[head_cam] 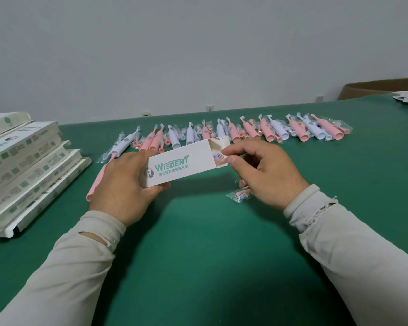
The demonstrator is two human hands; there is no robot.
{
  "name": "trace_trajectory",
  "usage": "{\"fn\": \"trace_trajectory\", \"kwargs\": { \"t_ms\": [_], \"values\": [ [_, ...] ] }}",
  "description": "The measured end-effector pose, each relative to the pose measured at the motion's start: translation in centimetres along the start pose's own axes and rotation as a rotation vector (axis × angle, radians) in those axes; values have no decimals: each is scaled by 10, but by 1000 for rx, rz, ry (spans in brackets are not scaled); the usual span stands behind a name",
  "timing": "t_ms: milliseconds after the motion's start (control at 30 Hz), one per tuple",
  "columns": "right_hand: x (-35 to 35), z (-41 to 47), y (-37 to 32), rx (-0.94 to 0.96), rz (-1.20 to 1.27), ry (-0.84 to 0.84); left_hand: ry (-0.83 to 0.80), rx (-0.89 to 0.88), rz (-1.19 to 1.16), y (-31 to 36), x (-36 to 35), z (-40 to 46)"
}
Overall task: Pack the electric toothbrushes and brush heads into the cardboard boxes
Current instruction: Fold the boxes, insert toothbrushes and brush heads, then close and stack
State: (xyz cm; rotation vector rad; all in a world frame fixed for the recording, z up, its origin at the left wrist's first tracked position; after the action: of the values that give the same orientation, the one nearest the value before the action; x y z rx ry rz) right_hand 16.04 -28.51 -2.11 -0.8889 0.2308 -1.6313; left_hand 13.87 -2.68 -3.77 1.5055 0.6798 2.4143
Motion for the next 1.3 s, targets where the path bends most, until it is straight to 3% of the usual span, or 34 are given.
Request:
{"fn": "trace_trajectory", "kwargs": {
  "t_ms": [300, 500, 600, 733, 833, 900, 1033, 1167, 1300],
  "values": [
    [-2, -2, -1, -38, 25, 46, 19, -17, 29, 4, 3, -2],
    [-10, 0, -10, 53, -103, -89, 16, -28, 88, 9, 1, -4],
    [-17, 0, -8, 26, -56, -142, -2, -27, 97, 10, -2, -6],
    [4, 2, 2, -43, 51, 62, 18, -3, 91, 5, 0, -5],
    [36, 4, 17, -120, -85, 188, 33, 40, 109, -3, 4, 1],
    [40, 4, 25, -155, -244, 40, 54, 66, 108, -5, 6, 2],
    [-1, -7, 31, -142, -466, -475, 58, 65, 103, -5, 5, 1],
    [-2, -10, 31, -186, -646, -574, 35, 65, 114, -4, 2, 2],
    [-21, -23, 31, -222, -561, -736, 54, 64, 110, -3, 3, 1]
  ]
}}
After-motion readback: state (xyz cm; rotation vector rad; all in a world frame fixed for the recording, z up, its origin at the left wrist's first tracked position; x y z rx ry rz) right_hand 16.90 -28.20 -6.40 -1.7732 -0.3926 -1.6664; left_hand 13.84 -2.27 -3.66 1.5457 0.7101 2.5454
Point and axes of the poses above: each hand's wrist, its own z-axis towards the middle knuckle, its own x-axis out of the back of the hand, y = z × x, the point moved 9 cm from there along z, towards the middle knuckle, and after that the axes turned 14 degrees about x, right-handed, at the moved point
